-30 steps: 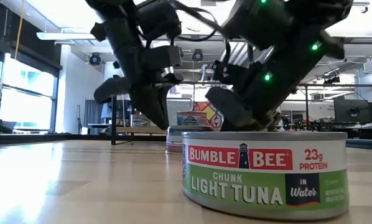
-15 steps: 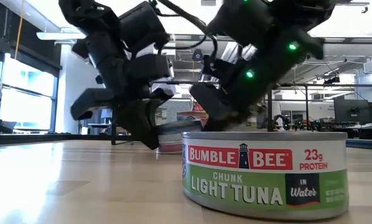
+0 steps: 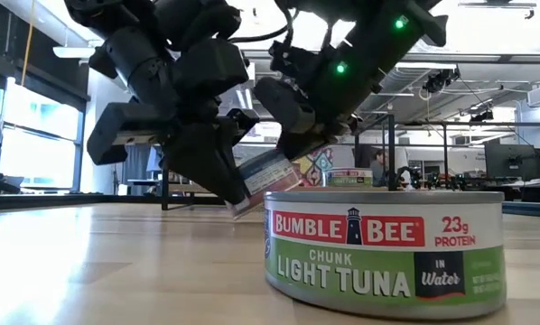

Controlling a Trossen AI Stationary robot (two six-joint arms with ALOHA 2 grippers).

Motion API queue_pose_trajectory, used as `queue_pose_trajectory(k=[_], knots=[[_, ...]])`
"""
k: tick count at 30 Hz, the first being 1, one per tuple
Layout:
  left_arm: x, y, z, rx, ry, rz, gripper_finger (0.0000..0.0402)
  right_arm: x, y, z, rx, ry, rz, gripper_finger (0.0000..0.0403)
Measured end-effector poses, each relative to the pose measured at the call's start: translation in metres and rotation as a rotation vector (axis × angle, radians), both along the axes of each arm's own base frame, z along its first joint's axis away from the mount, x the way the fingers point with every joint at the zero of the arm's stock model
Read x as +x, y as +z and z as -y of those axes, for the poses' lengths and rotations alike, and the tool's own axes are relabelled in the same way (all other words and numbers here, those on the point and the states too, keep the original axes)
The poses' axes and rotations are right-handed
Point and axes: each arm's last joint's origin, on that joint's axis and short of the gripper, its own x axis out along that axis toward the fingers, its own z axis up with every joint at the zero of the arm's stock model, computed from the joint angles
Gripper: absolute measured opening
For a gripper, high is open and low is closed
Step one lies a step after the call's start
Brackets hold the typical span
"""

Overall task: Stack canned seafood by type on shelf
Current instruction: Stack the left blue tuna can on top of the blue tuna can on the shelf

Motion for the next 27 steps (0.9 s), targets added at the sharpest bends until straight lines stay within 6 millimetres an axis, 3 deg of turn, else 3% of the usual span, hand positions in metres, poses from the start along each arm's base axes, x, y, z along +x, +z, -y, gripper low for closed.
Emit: queue_pose_trajectory(k=[13,21,27], knots=[[0.010,-0.026,0.012,-0.001,-0.008,0.032,0.0000,-0.002,-0.002,-0.002,0.025,0.039,-0.052,0.0000],[0.006,-0.020,0.027,0.057,0.041,0.057,0.0000,-0.009,0.004,-0.006,0.024,-0.019,-0.051,0.0000],[-0.006,-0.004,0.035,0.040,0.094,0.014,0.0000,-0.020,-0.007,-0.003,0.033,-0.072,-0.108,0.0000]])
